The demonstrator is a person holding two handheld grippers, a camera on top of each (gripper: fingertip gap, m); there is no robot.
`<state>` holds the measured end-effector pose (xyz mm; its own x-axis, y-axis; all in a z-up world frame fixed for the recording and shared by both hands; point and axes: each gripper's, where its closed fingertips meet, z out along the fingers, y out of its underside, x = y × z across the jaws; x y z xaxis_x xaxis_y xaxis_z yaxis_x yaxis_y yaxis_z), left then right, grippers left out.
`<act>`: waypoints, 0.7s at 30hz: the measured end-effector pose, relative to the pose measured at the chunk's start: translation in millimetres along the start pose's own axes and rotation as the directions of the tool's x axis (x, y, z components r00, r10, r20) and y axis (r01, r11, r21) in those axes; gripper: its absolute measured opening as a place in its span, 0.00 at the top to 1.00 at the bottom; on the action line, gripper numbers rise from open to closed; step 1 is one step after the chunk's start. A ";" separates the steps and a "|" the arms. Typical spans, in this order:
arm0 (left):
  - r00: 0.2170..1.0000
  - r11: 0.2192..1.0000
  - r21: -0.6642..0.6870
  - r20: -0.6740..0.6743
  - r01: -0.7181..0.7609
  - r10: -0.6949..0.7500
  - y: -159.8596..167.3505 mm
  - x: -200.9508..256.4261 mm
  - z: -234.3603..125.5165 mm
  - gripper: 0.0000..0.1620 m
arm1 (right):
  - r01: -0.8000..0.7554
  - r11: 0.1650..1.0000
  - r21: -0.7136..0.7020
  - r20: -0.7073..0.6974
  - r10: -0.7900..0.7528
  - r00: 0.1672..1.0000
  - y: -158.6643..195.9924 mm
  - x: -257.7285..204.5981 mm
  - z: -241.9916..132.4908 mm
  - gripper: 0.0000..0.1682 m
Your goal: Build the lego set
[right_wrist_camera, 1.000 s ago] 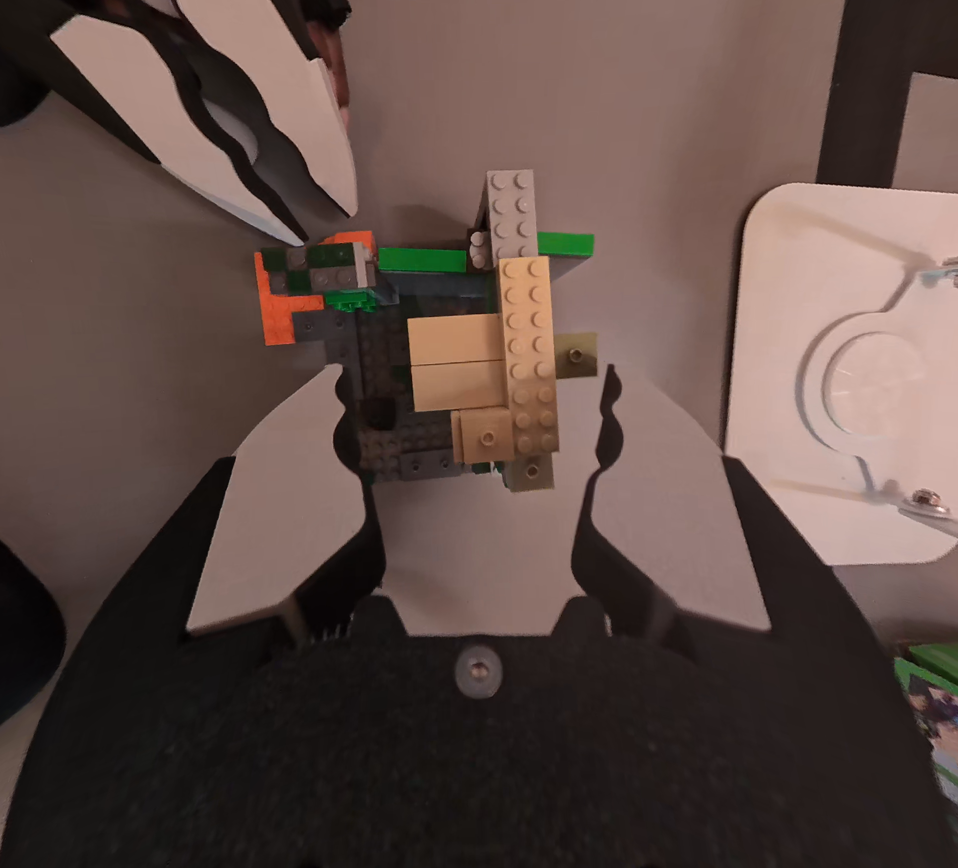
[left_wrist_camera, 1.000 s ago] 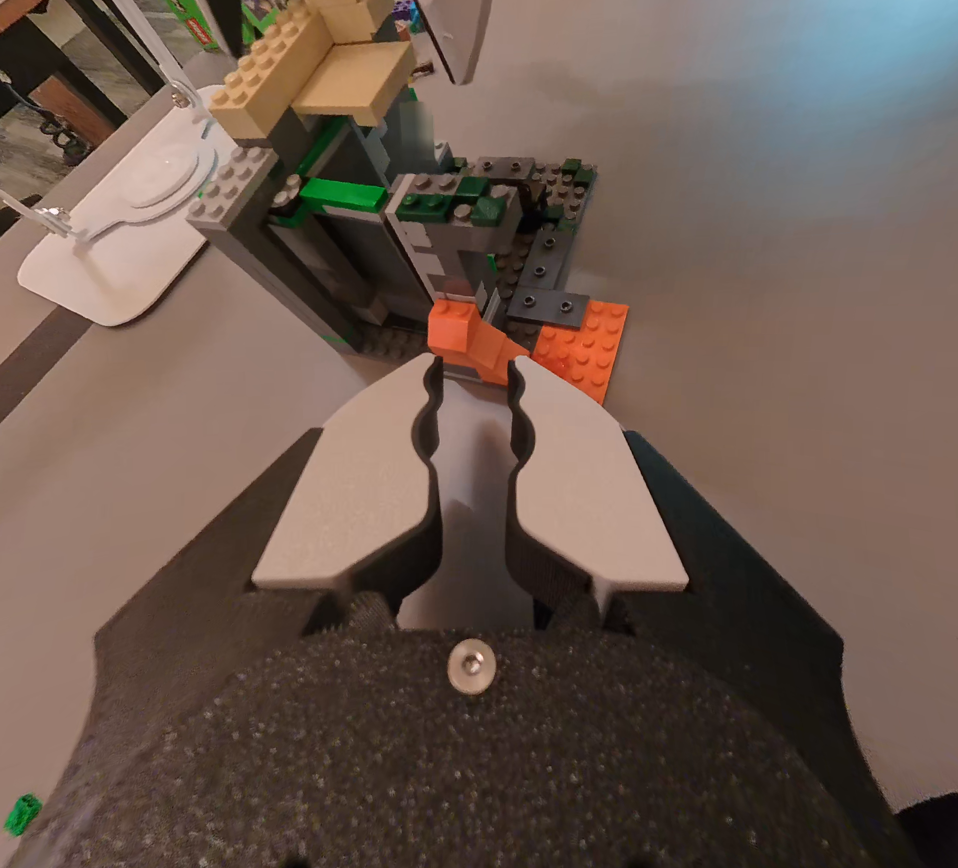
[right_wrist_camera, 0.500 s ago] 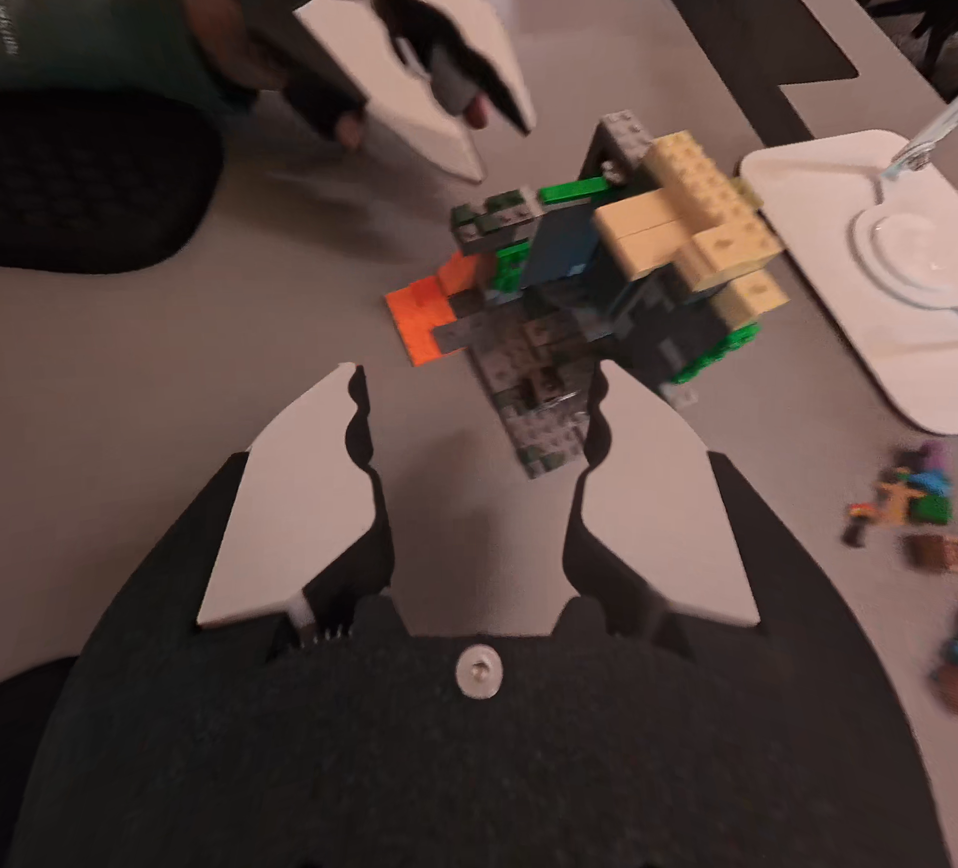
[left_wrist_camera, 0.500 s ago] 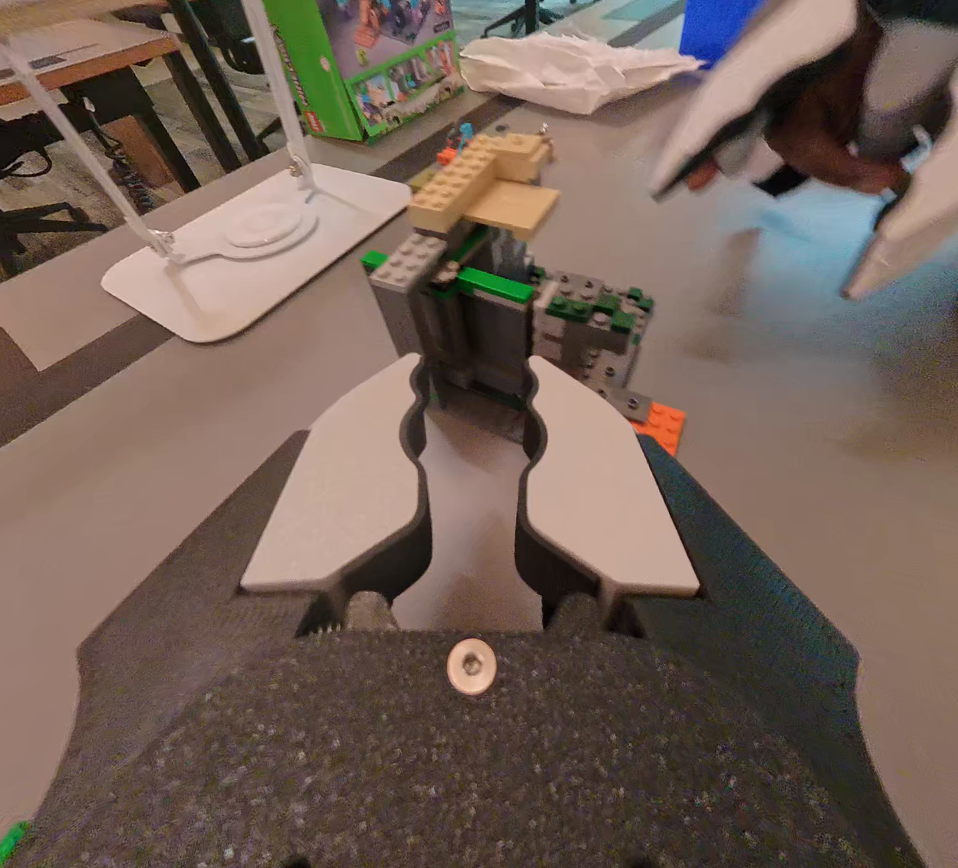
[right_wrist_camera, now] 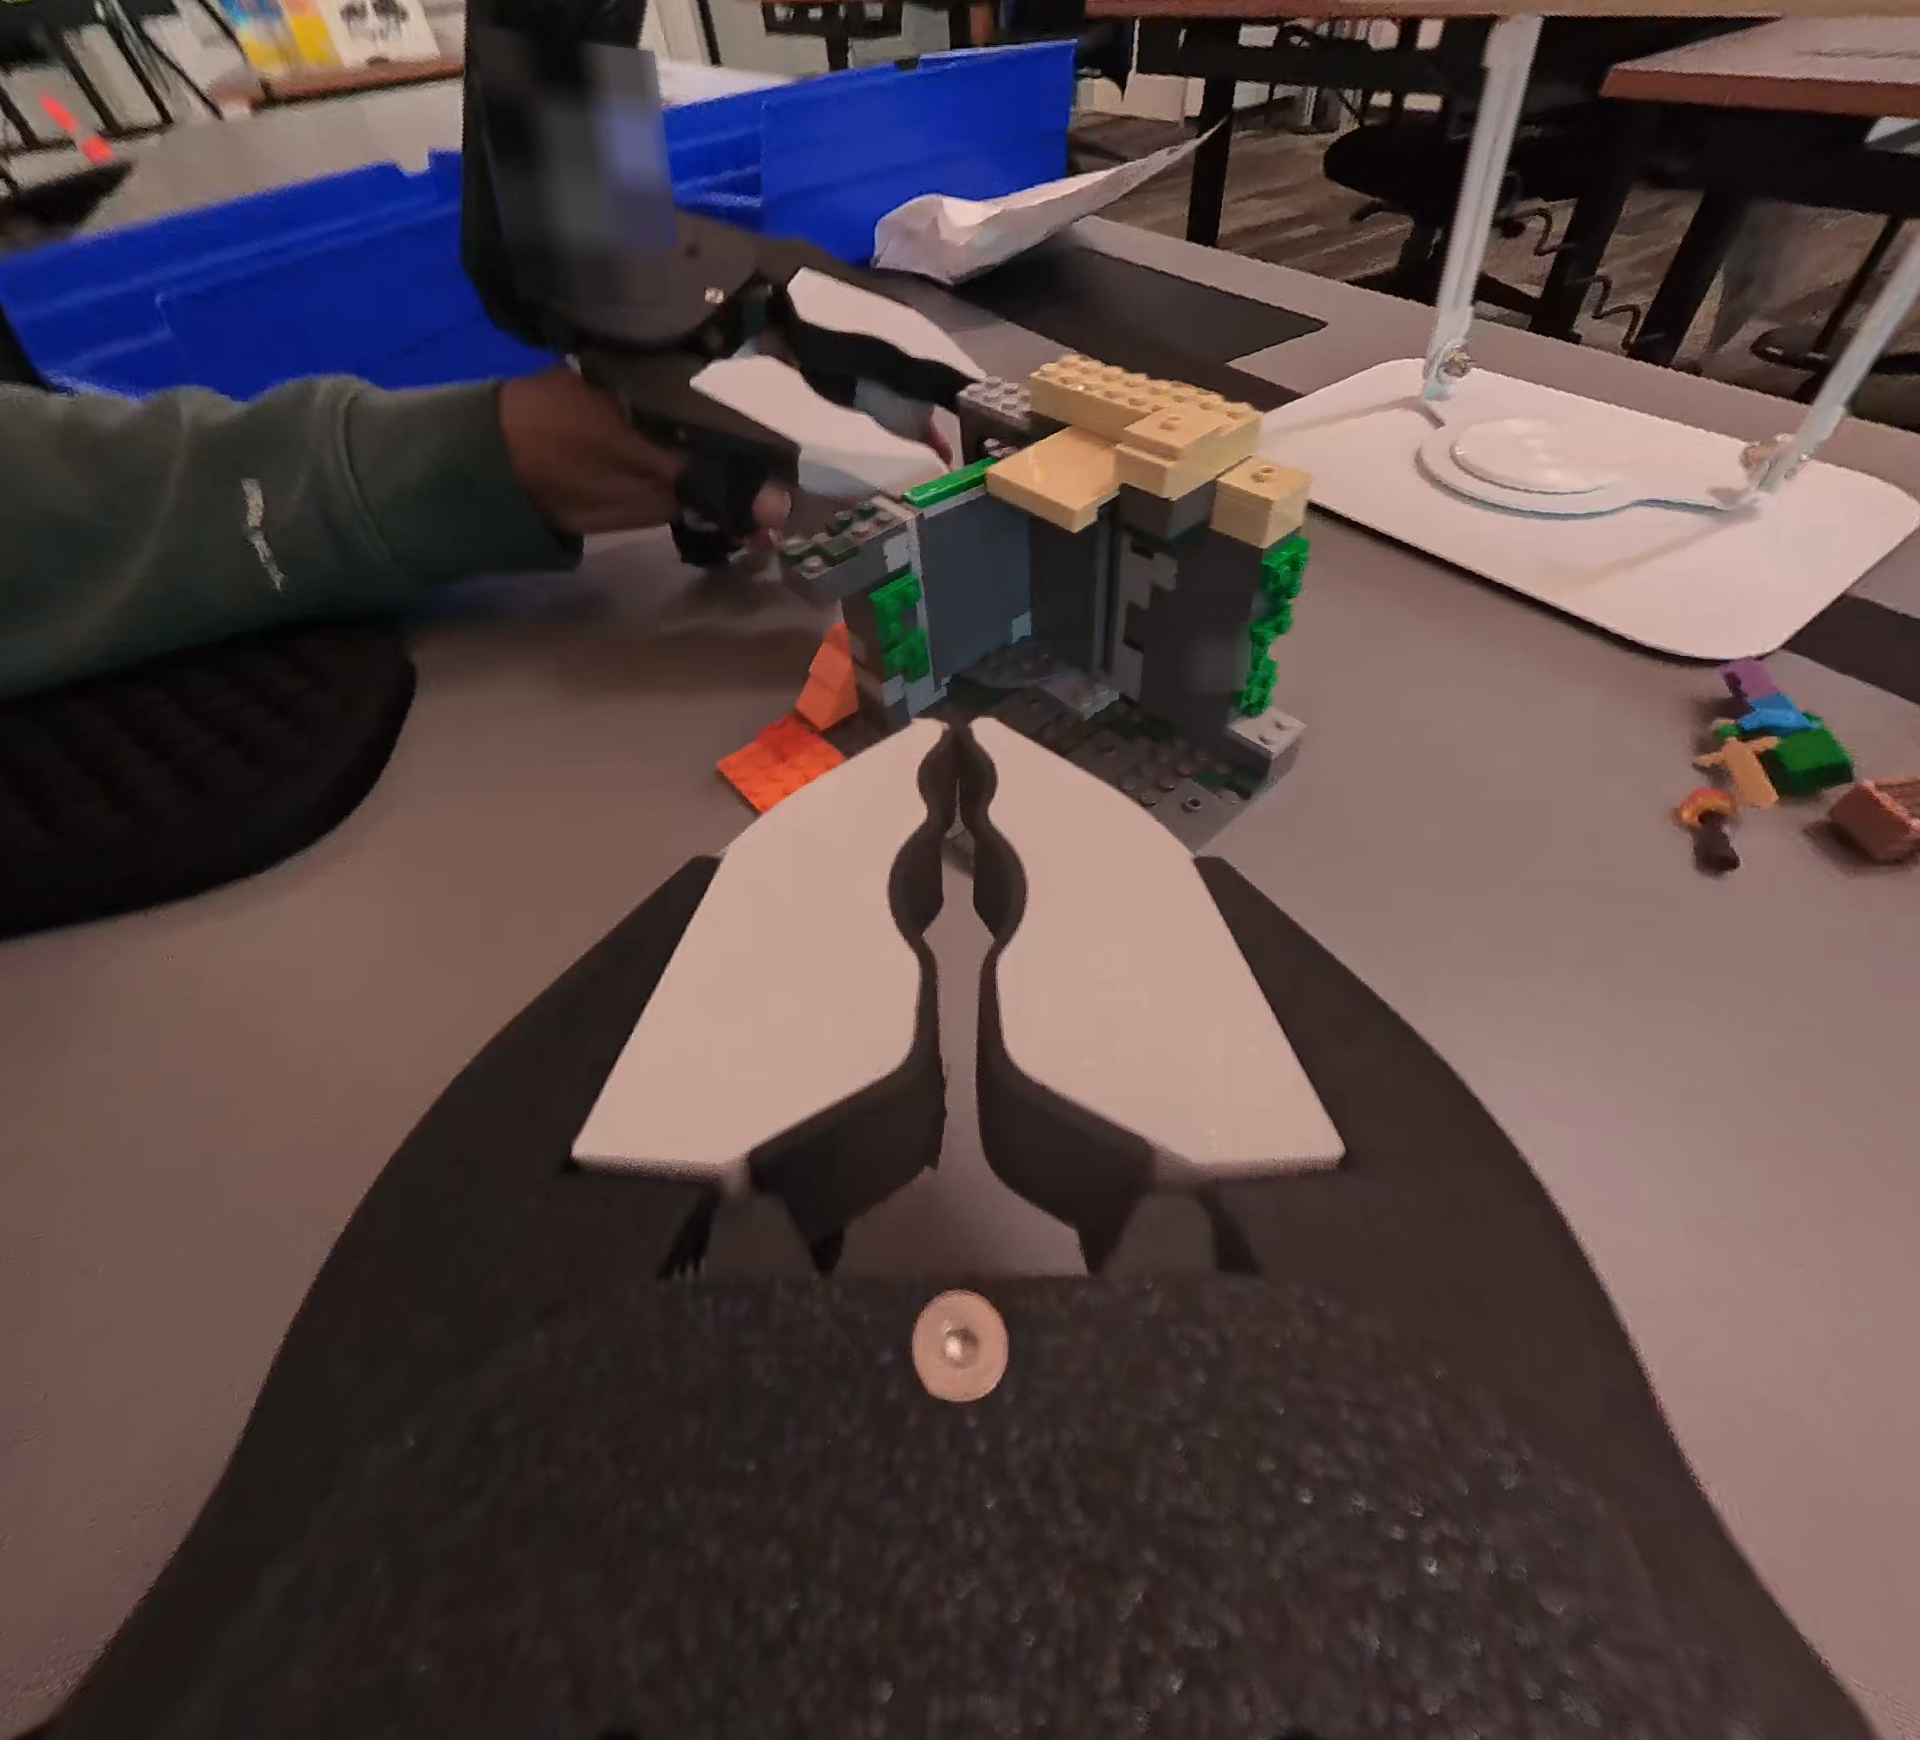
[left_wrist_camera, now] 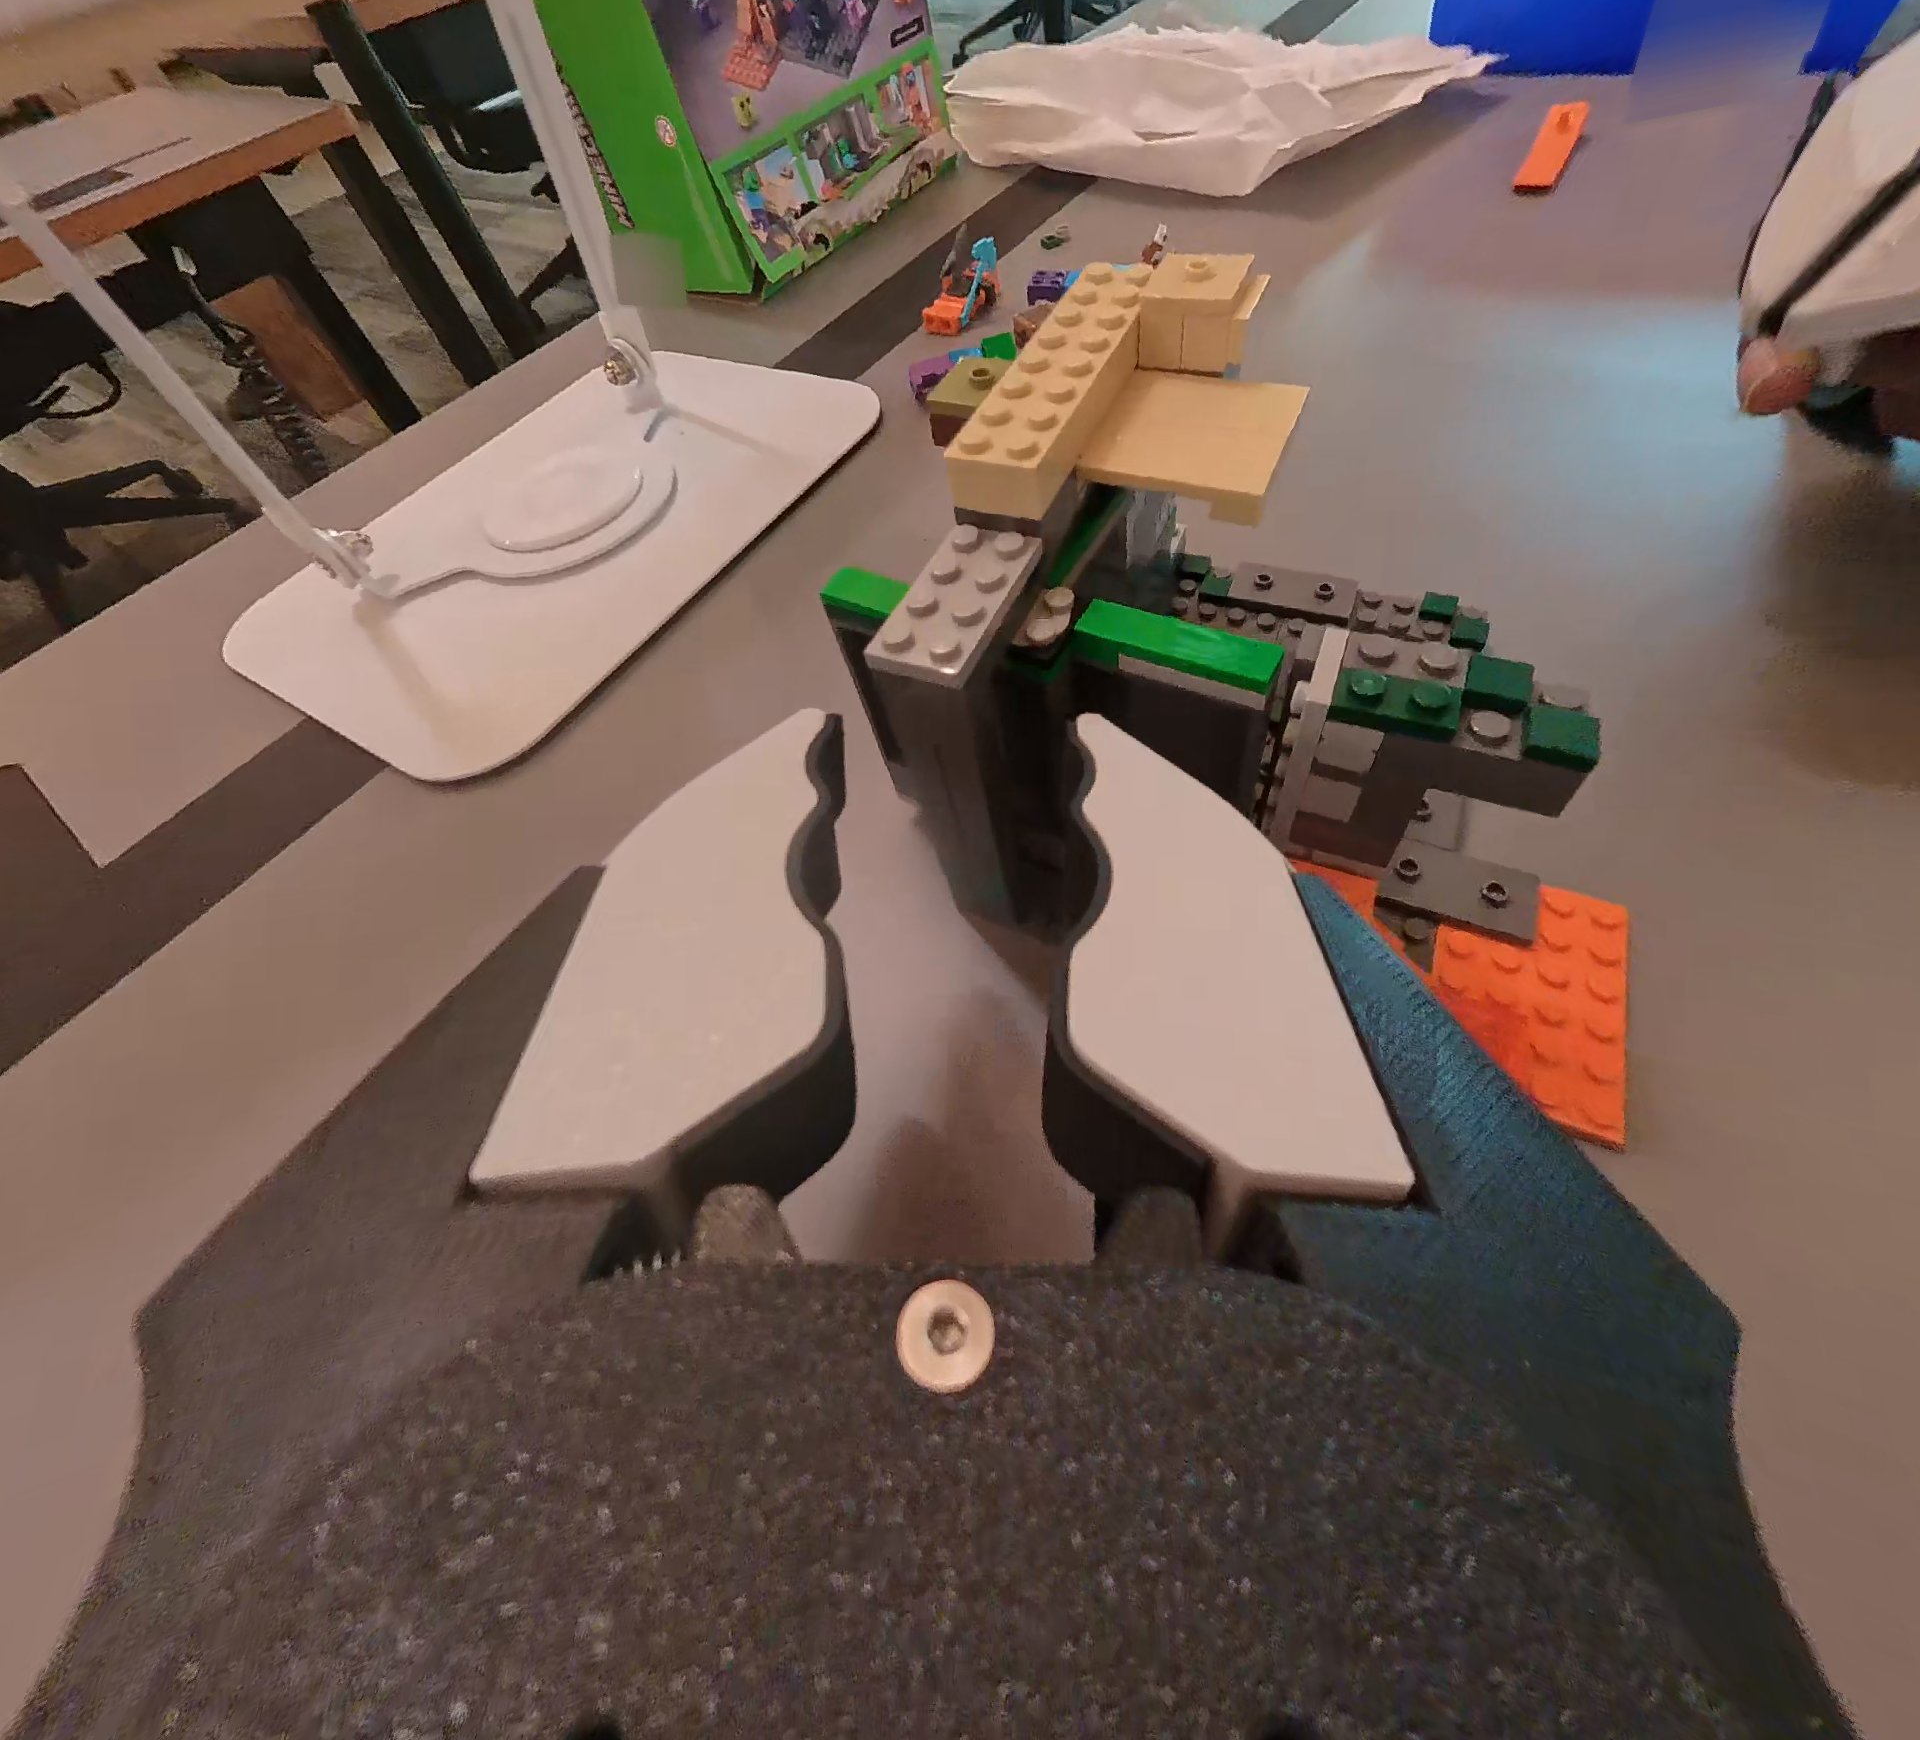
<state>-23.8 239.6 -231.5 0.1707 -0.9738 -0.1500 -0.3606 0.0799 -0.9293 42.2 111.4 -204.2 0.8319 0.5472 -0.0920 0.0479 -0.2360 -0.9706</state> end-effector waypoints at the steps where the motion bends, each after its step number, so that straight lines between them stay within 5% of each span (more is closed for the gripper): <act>1: 1.000 1.000 -0.004 -0.002 -0.011 0.011 0.4 0.6 1.7 0.76 | -0.009 1.000 0.005 -0.007 0.009 1.000 0.7 2.5 0.1 1.00; 8: 0.999 0.999 -0.001 -0.024 -0.043 0.043 -0.5 3.6 4.6 0.80 | 0.046 0.999 -0.006 -0.033 -0.046 0.998 7.3 6.2 0.9 0.95; 21: 0.990 0.992 -0.126 0.138 0.025 -0.007 7.6 29.7 -29.1 0.89 | 0.075 0.989 -0.125 -0.014 -0.077 0.997 24.8 -3.9 12.2 0.92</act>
<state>-48.2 205.1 -233.2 0.2987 -0.9356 -0.1883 -0.4686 0.0282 -0.8830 33.4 113.2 -230.7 0.8332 0.5528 -0.0138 0.1789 -0.2931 -0.9392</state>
